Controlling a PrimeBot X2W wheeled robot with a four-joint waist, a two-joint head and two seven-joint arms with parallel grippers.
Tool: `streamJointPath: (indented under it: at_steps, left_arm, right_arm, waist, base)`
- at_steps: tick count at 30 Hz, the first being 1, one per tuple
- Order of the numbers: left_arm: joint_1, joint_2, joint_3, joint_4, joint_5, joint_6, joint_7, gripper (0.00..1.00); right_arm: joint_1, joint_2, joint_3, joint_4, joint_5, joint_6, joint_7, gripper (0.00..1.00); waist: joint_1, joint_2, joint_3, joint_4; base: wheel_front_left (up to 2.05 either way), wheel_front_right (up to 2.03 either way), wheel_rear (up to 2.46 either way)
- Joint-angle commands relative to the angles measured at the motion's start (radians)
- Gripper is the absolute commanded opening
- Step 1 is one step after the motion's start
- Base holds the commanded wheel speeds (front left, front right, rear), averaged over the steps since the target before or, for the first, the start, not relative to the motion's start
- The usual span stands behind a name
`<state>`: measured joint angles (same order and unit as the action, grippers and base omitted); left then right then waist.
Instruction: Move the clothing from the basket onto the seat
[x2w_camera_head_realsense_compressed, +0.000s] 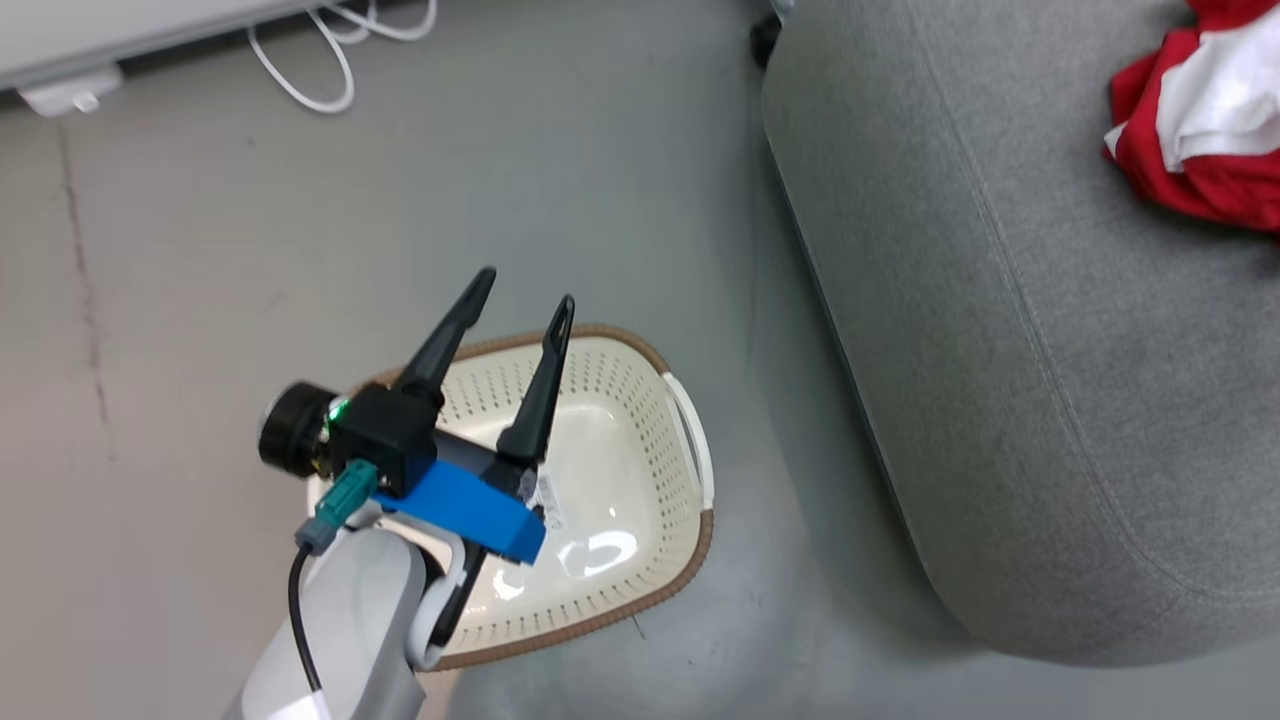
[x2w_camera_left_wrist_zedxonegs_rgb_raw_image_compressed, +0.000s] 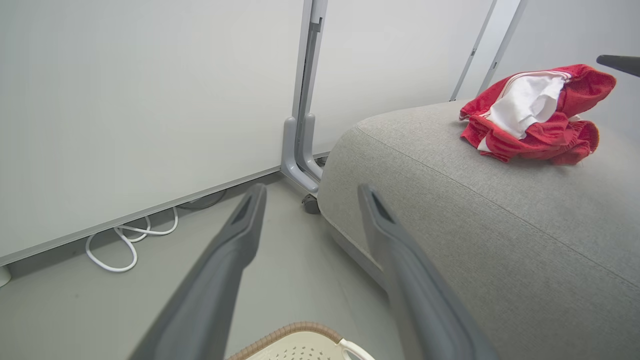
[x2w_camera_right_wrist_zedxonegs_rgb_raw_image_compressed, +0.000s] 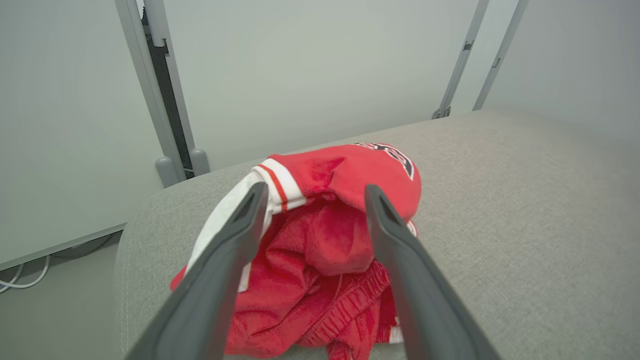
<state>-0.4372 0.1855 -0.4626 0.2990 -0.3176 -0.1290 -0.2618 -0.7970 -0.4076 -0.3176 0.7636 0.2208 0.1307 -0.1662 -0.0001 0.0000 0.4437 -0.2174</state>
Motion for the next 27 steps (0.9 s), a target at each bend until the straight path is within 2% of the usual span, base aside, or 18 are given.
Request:
streamJointPath:
  at_steps: [1,10,19,27]
  left_arm:
    - [0.022,-0.006,0.009,0.007,-0.007,-0.003,-0.005,1.00]
    - [0.131,-0.044,0.061,0.025,-0.024,-0.003,-0.005,1.00]
    - [0.233,-0.059,0.127,0.025,-0.041,-0.003,-0.005,1.00]
    - [0.280,-0.070,0.190,0.036,-0.034,-0.003,-0.005,1.00]
  right_arm:
    - [0.038,0.011,0.004,-0.015,-0.006,0.000,0.007,1.00]
    - [0.285,0.085,-0.011,-0.256,-0.042,0.000,0.073,1.00]
    - [0.550,0.222,-0.013,-0.551,-0.092,0.000,0.156,1.00]
    - [0.699,0.325,0.003,-0.703,-0.095,0.000,0.185,1.00]
  waist:
    - [0.0001,0.0000,-0.054,0.024]
    - [0.0001,0.0000,-0.205,0.092]
    - [0.0001,0.0000,-0.320,0.156]
    - [0.0001,0.0000,-0.371,0.212]
  base:
    - [0.00,0.00,0.00]
    - [0.00,0.00,0.00]
    - [0.00,0.00,0.00]
    - [0.00,0.00,0.00]
